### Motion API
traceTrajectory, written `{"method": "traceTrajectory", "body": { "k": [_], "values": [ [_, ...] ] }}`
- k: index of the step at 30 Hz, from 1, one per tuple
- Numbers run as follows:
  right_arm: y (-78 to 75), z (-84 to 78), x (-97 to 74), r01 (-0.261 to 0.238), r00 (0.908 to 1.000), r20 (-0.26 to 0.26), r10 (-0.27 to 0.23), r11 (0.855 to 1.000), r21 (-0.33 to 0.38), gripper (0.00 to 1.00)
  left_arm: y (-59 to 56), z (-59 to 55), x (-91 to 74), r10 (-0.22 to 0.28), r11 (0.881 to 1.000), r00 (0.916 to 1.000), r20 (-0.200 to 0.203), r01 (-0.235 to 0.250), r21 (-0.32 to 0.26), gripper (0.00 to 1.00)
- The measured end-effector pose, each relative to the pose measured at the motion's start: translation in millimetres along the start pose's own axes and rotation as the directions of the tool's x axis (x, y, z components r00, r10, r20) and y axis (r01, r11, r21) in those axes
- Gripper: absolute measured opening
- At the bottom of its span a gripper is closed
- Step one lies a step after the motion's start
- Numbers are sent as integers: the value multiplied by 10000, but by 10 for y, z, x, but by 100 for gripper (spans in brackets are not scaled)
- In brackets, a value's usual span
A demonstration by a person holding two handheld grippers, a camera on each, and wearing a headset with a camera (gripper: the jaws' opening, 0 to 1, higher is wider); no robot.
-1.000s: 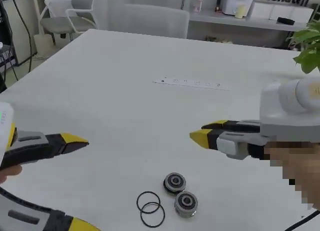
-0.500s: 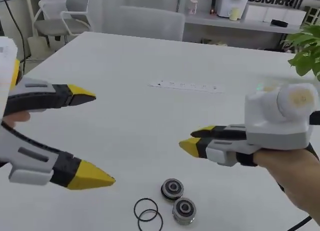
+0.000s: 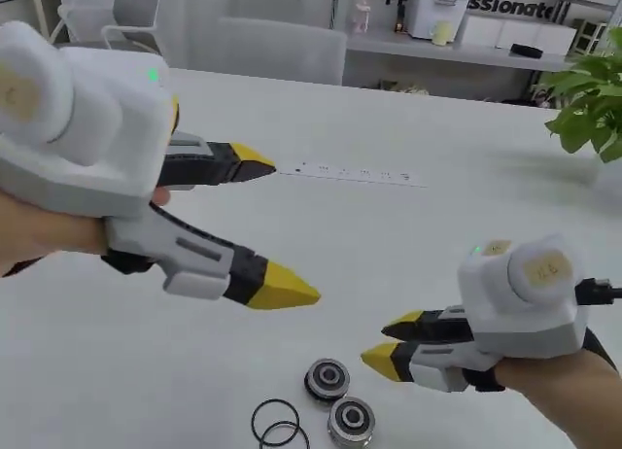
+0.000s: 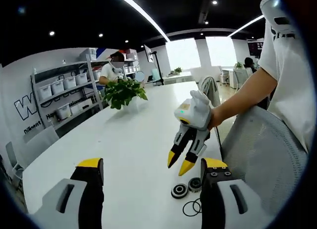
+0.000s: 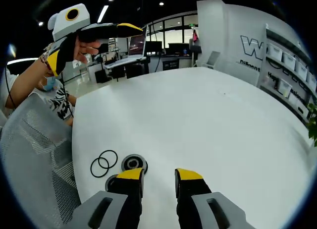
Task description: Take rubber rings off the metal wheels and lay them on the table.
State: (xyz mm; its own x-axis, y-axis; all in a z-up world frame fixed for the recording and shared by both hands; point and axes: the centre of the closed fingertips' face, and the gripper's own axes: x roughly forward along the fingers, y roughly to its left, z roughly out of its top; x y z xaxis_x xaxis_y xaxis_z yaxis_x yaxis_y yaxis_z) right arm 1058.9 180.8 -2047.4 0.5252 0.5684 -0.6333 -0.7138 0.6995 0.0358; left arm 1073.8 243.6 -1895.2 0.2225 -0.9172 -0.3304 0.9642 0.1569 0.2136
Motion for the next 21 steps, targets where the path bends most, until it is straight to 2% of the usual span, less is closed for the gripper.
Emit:
{"method": "traceTrajectory", "body": {
  "k": [5, 7, 8, 10, 11, 13, 15, 17, 19, 21],
  "values": [
    [30, -115, 56, -148, 9991, -410, 138, 9996, -240, 25, 40, -68, 216, 73, 10000, 10000, 48, -73, -34, 71],
    [56, -144, 67, -256, 9983, -527, 235, 9989, -393, 27, 34, -167, 305, 255, 9997, 9997, 17, -255, -38, 68],
    [71, -145, 70, -349, 9981, -524, 329, 9987, -373, 28, 58, -275, 345, 589, 9982, 9980, -225, -588, 77, 67],
    [106, -166, 89, -538, 9970, -579, 519, 9981, -312, 29, 32, -420, 397, 753, 9971, 9961, -468, -747, 136, 65],
    [126, -191, 101, -612, 9960, -683, 584, 9973, -396, 30, -7, -513, 428, 708, 9975, 9960, -539, -707, 44, 64],
    [131, -214, 110, -624, 9951, -796, 582, 9967, -514, 30, -53, -601, 451, 659, 9977, 9957, -643, -666, -83, 60],
    [122, -243, 122, -571, 9942, -950, 504, 9960, -691, 28, -179, -798, 492, 223, 9990, 9937, -1096, -263, -350, 58],
    [120, -250, 126, -583, 9940, -966, 514, 9959, -698, 28, -240, -929, 529, 6, 9997, 9887, -1497, -42, -241, 55],
    [123, -257, 133, -612, 9936, -994, 535, 9952, -759, 27, -293, -1031, 569, -155, 9998, 9837, -1792, 132, -143, 53],
    [130, -275, 139, -644, 9926, -1084, 544, 9938, -909, 26, -367, -1105, 610, -412, 9989, 9799, -1953, 363, -285, 51]
  ]
}}
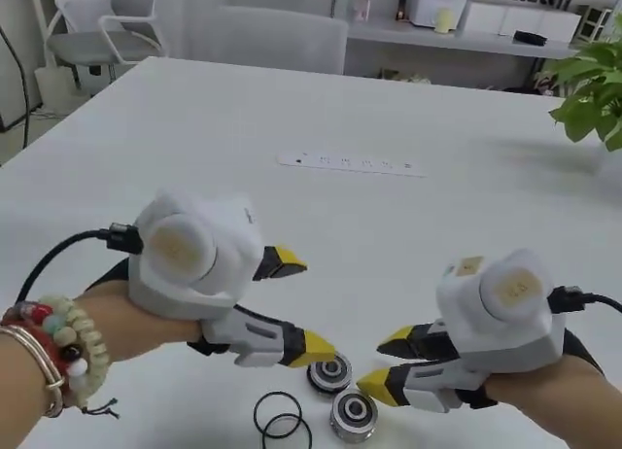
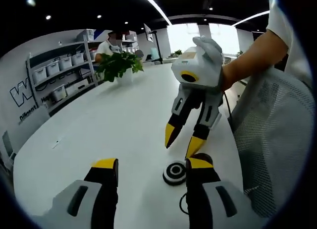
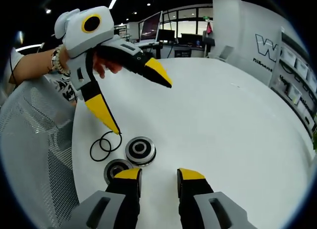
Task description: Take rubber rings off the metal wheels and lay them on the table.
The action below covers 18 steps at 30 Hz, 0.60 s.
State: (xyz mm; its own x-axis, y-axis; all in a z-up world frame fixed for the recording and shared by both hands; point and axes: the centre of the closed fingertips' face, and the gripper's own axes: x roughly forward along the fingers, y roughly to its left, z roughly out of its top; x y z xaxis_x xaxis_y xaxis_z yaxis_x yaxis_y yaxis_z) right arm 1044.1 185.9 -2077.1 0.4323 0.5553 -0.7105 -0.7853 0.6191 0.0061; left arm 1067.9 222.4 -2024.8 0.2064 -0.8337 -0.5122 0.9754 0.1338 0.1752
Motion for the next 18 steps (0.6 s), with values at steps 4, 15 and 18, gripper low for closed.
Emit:
{"method": "traceTrajectory", "body": {
  "k": [4, 15, 18],
  "values": [
    [31, -11, 9, -175, 9998, 2, 175, 9998, 26, 26, -112, -86, 74, -358, 9994, 9991, -232, 357, -36, 42],
    [192, 35, 68, -691, 9976, 52, 691, 9975, -122, 28, -241, -150, 155, -653, 9979, 9973, -350, 653, -17, 23],
    [217, 37, 77, -767, 9970, 29, 768, 9969, -172, 29, -270, -147, 178, -739, 9973, 9968, -302, 738, -33, 19]
  ]
}}
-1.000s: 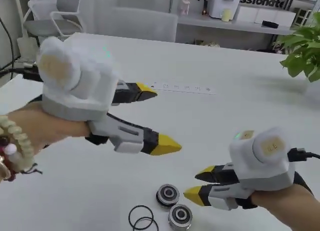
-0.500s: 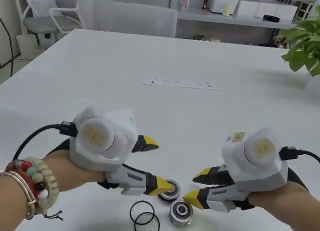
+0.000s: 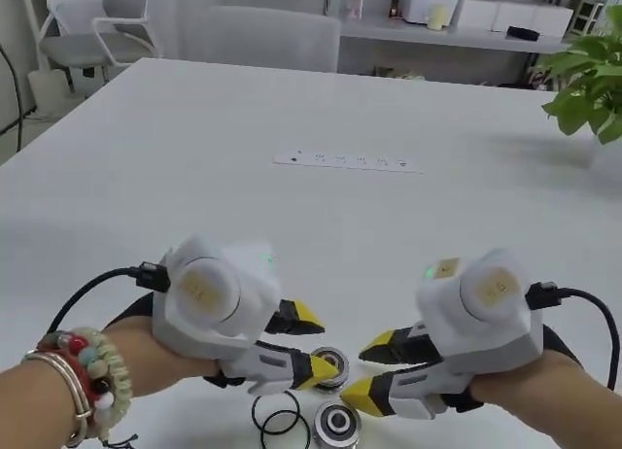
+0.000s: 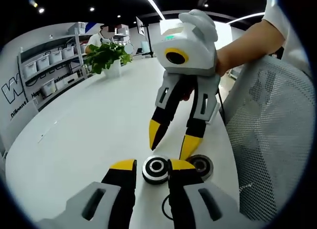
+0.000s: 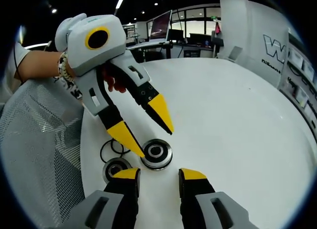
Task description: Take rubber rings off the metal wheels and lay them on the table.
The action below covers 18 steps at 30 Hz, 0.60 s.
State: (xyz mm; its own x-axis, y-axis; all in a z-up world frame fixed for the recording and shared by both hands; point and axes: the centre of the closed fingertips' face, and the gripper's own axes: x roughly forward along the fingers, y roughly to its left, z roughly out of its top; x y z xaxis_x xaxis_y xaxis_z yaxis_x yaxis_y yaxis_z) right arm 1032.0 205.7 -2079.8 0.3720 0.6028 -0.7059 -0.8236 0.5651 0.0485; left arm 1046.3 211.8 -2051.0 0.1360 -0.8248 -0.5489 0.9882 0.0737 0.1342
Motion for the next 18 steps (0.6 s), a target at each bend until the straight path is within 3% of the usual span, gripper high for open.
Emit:
{"method": "traceTrajectory", "body": {
  "k": [4, 13, 18],
  "values": [
    [20, 24, 16, -59, 9999, 82, 59, 10000, 33, 29, -22, -36, 23, -42, 10000, 9999, -101, 42, 38, 13],
    [36, 57, 39, -140, 9995, 281, 131, 9995, 296, 28, -27, -88, 34, -41, 9999, 9998, -173, 39, -104, 11],
    [43, 63, 46, -182, 9993, 330, 170, 9991, 385, 27, -45, -84, 38, -163, 9982, 9998, -70, 159, -579, 8]
  ]
}}
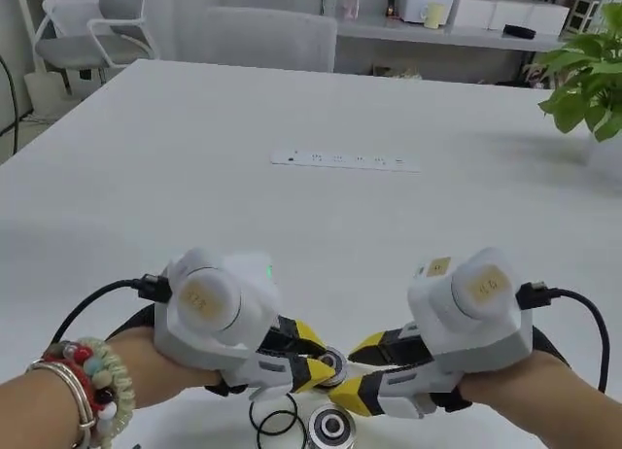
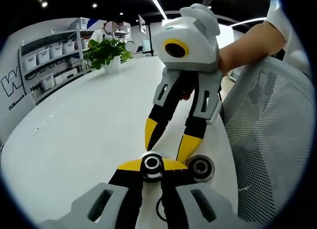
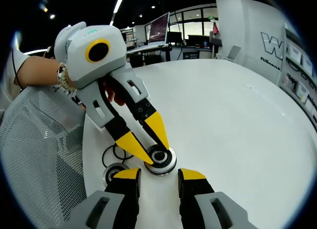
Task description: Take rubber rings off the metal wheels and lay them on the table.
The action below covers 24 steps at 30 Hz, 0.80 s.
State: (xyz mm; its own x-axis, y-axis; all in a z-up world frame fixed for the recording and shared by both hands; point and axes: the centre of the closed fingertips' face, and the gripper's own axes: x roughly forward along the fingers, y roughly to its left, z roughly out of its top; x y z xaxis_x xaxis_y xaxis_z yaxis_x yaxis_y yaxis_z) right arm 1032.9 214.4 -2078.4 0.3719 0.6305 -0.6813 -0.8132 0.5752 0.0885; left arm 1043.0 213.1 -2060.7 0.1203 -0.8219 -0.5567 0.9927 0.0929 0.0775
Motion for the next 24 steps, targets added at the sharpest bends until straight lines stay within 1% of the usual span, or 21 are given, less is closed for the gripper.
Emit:
{"method": "traceTrajectory", "body": {
  "k": [2, 5, 7, 12, 17, 24],
  "values": [
    [-1, 6, 6, -15, 10000, 48, 15, 10000, 77, 27, 2, -2, 1, 14, 9999, 10000, 33, -13, -137, 8],
    [-5, 23, 18, -6, 9999, 151, 3, 9998, 223, 28, 7, -9, 5, 59, 9989, 9997, 242, -48, -459, 8],
    [-4, 29, 29, -1, 9998, 182, -4, 9996, 295, 28, 4, -5, 8, 61, 9989, 9994, 337, -45, -474, 8],
    [-1, 4, 43, 79, 10000, 24, -79, 9998, 173, 25, -8, 7, 25, 114, 9988, 9994, 330, -98, -484, 8],
    [-32, 28, 18, 138, 9997, 181, -144, 9993, 345, 24, -6, 7, 29, 124, 9987, 9991, 400, -104, -499, 8],
    [-32, 24, 18, 97, 9999, 138, -97, 10000, 4, 22, -5, 9, 33, 143, 9986, 9989, 438, -120, -525, 8]
  ]
}}
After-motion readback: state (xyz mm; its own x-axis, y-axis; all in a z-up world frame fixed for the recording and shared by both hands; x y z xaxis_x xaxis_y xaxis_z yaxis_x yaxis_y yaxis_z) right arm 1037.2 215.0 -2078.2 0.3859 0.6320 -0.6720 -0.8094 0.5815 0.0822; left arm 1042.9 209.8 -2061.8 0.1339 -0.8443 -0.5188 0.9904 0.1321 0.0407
